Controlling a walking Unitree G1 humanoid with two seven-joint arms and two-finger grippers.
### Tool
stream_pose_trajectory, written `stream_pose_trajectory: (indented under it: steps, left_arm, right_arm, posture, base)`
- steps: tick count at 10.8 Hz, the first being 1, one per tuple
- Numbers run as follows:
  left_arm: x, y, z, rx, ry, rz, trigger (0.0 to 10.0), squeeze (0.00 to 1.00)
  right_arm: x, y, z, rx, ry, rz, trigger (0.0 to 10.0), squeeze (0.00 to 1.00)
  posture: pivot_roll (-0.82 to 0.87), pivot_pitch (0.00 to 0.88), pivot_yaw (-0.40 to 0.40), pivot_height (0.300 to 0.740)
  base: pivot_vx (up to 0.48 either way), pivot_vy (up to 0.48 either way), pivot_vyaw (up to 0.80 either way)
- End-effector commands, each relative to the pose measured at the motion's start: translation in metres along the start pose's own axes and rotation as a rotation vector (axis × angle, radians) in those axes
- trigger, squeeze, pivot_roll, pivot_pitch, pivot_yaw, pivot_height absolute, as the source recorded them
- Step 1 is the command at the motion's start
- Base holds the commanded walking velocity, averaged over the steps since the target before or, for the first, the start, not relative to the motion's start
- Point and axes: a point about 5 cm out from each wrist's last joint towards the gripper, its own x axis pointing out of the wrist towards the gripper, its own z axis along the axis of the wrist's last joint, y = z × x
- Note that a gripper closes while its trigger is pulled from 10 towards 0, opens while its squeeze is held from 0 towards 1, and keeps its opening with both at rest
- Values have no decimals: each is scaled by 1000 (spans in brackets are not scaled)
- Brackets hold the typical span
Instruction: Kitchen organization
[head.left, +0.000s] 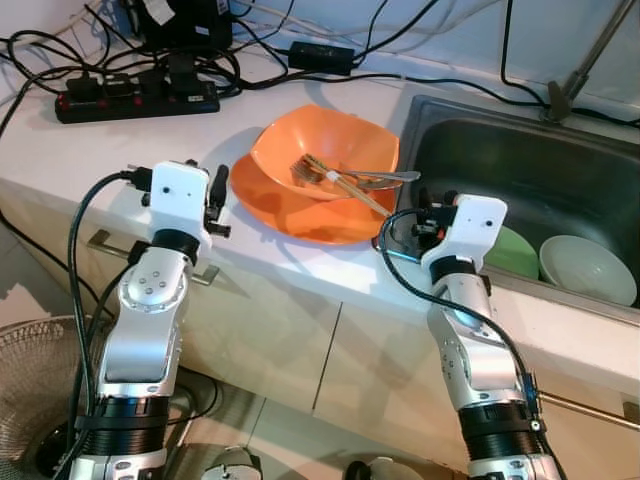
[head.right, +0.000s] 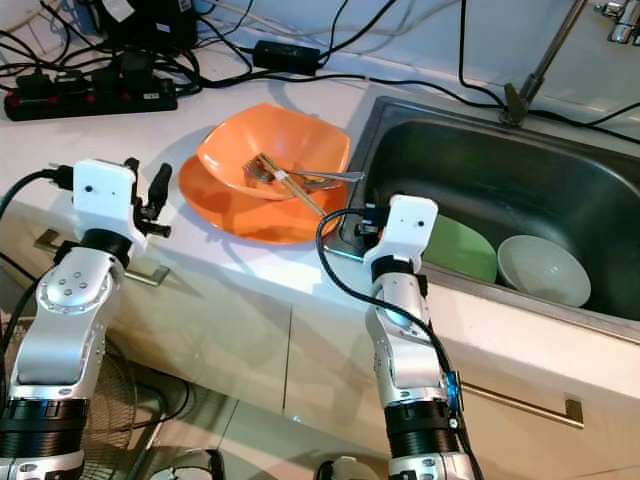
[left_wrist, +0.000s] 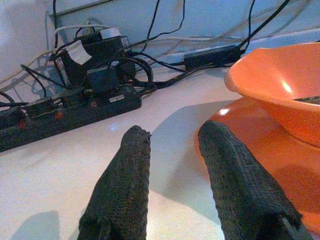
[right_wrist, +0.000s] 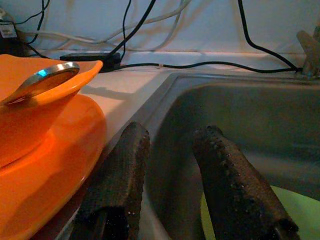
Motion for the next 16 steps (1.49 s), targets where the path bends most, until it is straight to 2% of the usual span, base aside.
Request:
stream_pose_trajectory:
  steps: [1, 4, 6, 10, 13, 16]
  left_arm:
    - [3, -2, 3, 15, -13, -13, 10000, 0]
    - [5, 0, 7, 35, -20, -23, 10000, 0]
    - [8, -3, 7, 34, -21, -35, 10000, 0]
    - [6, -8, 5, 26, -16, -40, 10000, 0]
    - [3, -11, 4, 34, -19, -49, 10000, 0]
    - [2, -11, 3, 44, -24, -45, 10000, 0]
  right_arm:
    - [0, -2, -5, 11, 18, -12, 10000, 0]
    - [0, 5, -10, 28, 21, -23, 10000, 0]
    - [0, 2, -12, 33, 20, -41, 10000, 0]
    - [0, 6, -14, 29, 27, -28, 10000, 0]
    - [0, 2, -16, 18, 32, -32, 10000, 0]
    - [1, 2, -16, 25, 36, -23, 10000, 0]
  posture:
    - [68, 64, -28, 740]
    - [101, 55, 5, 740]
    - [103, 46, 22, 740]
    - [92, 43, 11, 740]
    - [86, 40, -6, 740]
    - [86, 42, -10, 740]
  base:
    - [0, 0, 0]
    - [0, 0, 0]
    - [0, 0, 0]
    - [0, 0, 0]
    - [0, 0, 0]
    - [0, -390, 0]
